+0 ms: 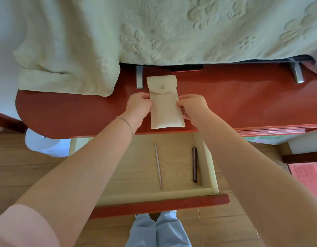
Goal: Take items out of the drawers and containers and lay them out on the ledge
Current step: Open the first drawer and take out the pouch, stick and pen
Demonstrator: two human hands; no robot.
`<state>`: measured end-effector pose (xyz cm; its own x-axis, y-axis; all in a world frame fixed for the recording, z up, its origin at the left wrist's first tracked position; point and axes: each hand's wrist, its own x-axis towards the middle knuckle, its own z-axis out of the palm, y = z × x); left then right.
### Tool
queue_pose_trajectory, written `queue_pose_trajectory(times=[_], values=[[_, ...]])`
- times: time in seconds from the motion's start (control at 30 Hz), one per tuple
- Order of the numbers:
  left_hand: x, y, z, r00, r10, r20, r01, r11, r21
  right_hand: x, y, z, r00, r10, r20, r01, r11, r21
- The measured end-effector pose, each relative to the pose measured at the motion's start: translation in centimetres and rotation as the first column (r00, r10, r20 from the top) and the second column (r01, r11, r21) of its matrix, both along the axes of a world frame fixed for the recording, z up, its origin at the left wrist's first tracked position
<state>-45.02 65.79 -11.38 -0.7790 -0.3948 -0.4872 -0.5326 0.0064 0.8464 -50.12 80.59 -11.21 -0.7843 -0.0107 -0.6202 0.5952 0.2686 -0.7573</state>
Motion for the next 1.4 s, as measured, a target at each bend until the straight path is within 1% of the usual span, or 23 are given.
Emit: queue_pose_trajectory(times=[0.07,0.13,0.23,0.27,0.33,0.37,0.43,0.47,0.5,0.53,0.57,0.63,0.67,0.73,0.8,0.87,0.93,1.0,1.07,1.23,1.4], values=[[0.0,0.0,-0.5,1.000,0.003,0.000,-0.003,0.999,-0.032,0.0,-0.3,-0.8,0.999,0.020,-0.043,-0.016,0.996,0.087],[0.4,0.5,-0.8,1.000,0.000,-0.030,-0.002,0.997,-0.071,0.2,-0.4,-1.2,0.993,0.067,-0.102,-0.048,0.982,0.184],[1.3,1.0,-0.4,0.992,-0.091,-0.091,0.067,0.968,-0.244,0.7,-0.5,-1.0,0.974,0.138,-0.178,-0.084,0.956,0.281],[1.7,1.0,-0.4,0.987,-0.121,-0.103,0.087,0.955,-0.284,0.9,-0.4,-0.9,0.966,0.169,-0.196,-0.102,0.946,0.309],[2.6,0.9,-0.5,0.984,-0.137,-0.117,0.094,0.944,-0.316,1.6,-0.1,-0.2,0.943,0.223,-0.246,-0.122,0.922,0.367],[3.2,1.0,-0.5,0.982,-0.129,-0.135,0.075,0.934,-0.349,2.1,0.2,0.1,0.929,0.235,-0.286,-0.111,0.914,0.390],[5.3,1.4,-0.5,0.967,-0.129,-0.221,0.019,0.898,-0.439,3.7,1.3,0.9,0.906,0.213,-0.366,-0.059,0.919,0.390],[6.6,1.8,-0.7,0.953,-0.143,-0.269,0.002,0.886,-0.465,4.8,2.1,1.1,0.901,0.195,-0.387,-0.035,0.923,0.383],[8.0,2.2,-1.0,0.943,-0.172,-0.286,0.017,0.881,-0.473,6.1,2.9,1.1,0.902,0.186,-0.390,-0.023,0.922,0.386],[9.4,2.8,-1.5,0.939,-0.209,-0.271,0.059,0.878,-0.474,7.4,3.8,0.9,0.908,0.186,-0.376,-0.023,0.917,0.399],[10.7,3.3,-2.1,0.941,-0.256,-0.220,0.124,0.869,-0.479,8.6,4.7,0.4,0.918,0.194,-0.346,-0.033,0.906,0.421],[12.4,4.1,-3.9,0.939,-0.343,-0.039,0.280,0.822,-0.496,10.8,5.9,-0.9,0.943,0.232,-0.238,-0.087,0.862,0.499],[12.9,4.3,-5.0,0.924,-0.377,0.067,0.357,0.786,-0.504,11.5,6.3,-1.8,0.949,0.263,-0.177,-0.127,0.826,0.549],[13.4,4.3,-6.9,0.873,-0.417,0.251,0.487,0.722,-0.491,12.4,6.6,-3.4,0.939,0.337,-0.064,-0.219,0.733,0.644],[13.3,4.1,-8.3,0.829,-0.422,0.367,0.556,0.694,-0.457,12.8,6.4,-4.7,0.903,0.427,0.053,-0.334,0.618,0.712],[12.8,4.2,-9.1,0.795,-0.418,0.439,0.595,0.678,-0.431,12.9,6.1,-5.5,0.847,0.509,0.156,-0.429,0.478,0.766],[12.2,4.3,-9.5,0.772,-0.417,0.480,0.618,0.669,-0.412,12.8,5.5,-6.1,0.786,0.570,0.239,-0.493,0.343,0.799],[11.5,4.3,-10.0,0.766,-0.407,0.498,0.618,0.680,-0.395,12.9,5.1,-6.6,0.747,0.596,0.294,-0.532,0.271,0.802],[10.9,4.2,-10.4,0.759,-0.395,0.518,0.616,0.693,-0.373,12.9,4.9,-7.2,0.741,0.595,0.312,-0.546,0.262,0.796],[10.6,4.8,-11.2,0.737,-0.409,0.539,0.631,0.703,-0.329,12.9,4.5,-8.6,0.758,0.577,0.303,-0.538,0.291,0.791],[10.9,5.3,-12.1,0.756,-0.400,0.518,0.613,0.709,-0.349,12.5,4.3,-9.3,0.773,0.560,0.299,-0.539,0.330,0.775]])
